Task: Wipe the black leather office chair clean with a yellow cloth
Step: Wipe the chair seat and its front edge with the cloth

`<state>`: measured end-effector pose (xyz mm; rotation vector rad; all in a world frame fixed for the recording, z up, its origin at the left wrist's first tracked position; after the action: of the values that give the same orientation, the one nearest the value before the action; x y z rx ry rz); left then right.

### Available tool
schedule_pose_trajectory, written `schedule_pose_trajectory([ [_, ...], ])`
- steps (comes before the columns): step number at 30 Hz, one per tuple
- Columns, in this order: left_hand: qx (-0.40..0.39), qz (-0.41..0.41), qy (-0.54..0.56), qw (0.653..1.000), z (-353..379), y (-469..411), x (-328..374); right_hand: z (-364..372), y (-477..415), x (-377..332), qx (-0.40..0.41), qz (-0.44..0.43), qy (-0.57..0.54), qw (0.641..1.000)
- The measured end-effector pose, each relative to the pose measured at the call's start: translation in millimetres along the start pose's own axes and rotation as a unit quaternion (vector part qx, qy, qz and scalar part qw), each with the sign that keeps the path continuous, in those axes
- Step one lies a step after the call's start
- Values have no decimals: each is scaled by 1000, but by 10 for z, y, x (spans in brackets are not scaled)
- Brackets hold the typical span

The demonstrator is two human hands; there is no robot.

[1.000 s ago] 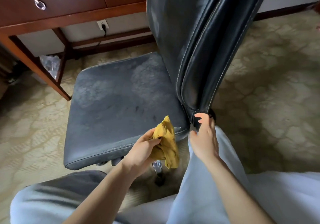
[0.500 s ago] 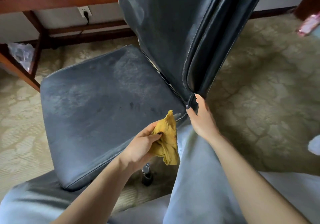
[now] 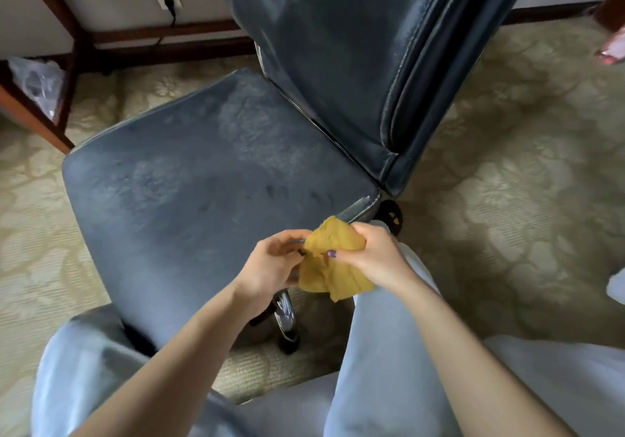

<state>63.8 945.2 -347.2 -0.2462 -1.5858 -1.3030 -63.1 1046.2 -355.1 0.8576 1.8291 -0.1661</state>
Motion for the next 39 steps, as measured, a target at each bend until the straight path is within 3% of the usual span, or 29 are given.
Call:
schedule_pose_trajectory([
  [2, 34, -10, -10, 999, -67, -86, 19, -266, -99, -110, 63, 6, 113, 992],
  [4, 73, 17, -94, 993, -173, -197, 66, -574, -226, -184, 133, 12, 217, 967],
  [8, 150, 65, -341, 926, -330, -344, 165, -961, -472, -187, 252, 0, 247, 936],
  [10, 160, 17, -476, 864, -371, -370, 102, -855, -577, -88, 231, 10, 257, 938],
  [12, 125, -65, -584, 799, -404, -361, -44, -549, -645, 51, 161, 17, 256, 953],
  [15, 94, -97, -664, 736, -474, -338, -203, -65, -607, 140, 122, -2, 242, 963],
  [18, 86, -88, -661, 740, -555, -355, -243, 220, -491, 118, 140, -20, 269, 953],
  [25, 48, -95, -669, 735, -596, -361, -227, 288, -392, 319, 54, -164, 343, 923],
  [30, 28, -85, -681, 727, -627, -352, -237, -52, -712, 379, 66, -124, 334, 932],
  [35, 1, -82, -687, 722, -671, -374, -259, -302, -920, 437, 129, 32, 201, 971],
  [39, -22, -94, -678, 729, -698, -422, -260, -221, -806, 342, 150, 85, 177, 969],
])
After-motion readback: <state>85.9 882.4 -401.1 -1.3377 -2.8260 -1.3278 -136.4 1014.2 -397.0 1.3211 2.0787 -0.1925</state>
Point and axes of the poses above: each hand's wrist, its own y-axis away from the middle knuckle, its own z-axis out of the palm, x = y × z, the point moved 7 cm from there along -y, towards the middle knuckle, and after that the axes turned 5 degrees about -z, right-handed, at the moved point
